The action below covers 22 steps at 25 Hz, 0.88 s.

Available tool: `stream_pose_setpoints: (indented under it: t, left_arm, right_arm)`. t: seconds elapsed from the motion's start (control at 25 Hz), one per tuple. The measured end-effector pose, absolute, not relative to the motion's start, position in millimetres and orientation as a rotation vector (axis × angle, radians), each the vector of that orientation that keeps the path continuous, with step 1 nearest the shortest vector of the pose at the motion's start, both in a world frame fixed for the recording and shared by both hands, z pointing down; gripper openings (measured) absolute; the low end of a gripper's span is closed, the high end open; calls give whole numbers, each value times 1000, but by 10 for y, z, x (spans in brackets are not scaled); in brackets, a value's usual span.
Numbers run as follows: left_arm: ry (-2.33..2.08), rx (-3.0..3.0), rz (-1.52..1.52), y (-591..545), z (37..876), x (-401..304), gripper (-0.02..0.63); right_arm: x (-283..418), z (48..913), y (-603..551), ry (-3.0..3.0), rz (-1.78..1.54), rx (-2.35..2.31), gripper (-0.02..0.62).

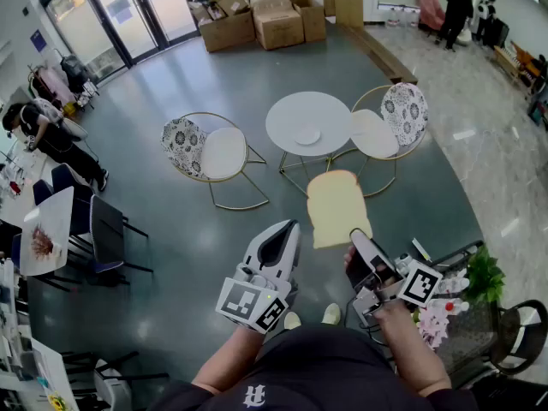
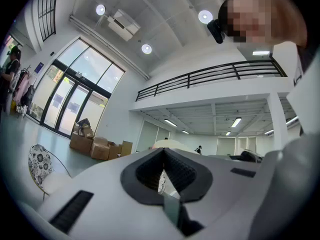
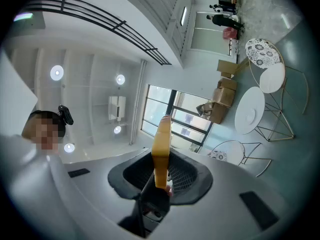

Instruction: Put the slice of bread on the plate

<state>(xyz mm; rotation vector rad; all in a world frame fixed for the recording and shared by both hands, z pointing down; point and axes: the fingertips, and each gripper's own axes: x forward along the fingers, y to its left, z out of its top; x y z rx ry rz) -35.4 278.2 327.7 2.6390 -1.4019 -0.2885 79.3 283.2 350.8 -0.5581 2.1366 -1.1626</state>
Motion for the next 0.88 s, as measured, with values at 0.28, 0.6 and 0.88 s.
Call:
stream_pose_setpoints:
  t: [0.28, 0.6, 0.88]
  left_arm:
    - [-1396, 2652, -290, 2797, 3268, -289, 5]
    - [-1413, 2642, -283, 2781, 3269, -271, 5]
    - [-1417, 2649, -282, 2772, 3280, -157, 5]
  right_arm:
    - [826, 3507, 2846, 2132, -1166, -549, 89]
    - [877, 3430, 2830, 2132, -1138, -510, 89]
    - [982, 3432, 2820, 2097, -1156, -473, 91]
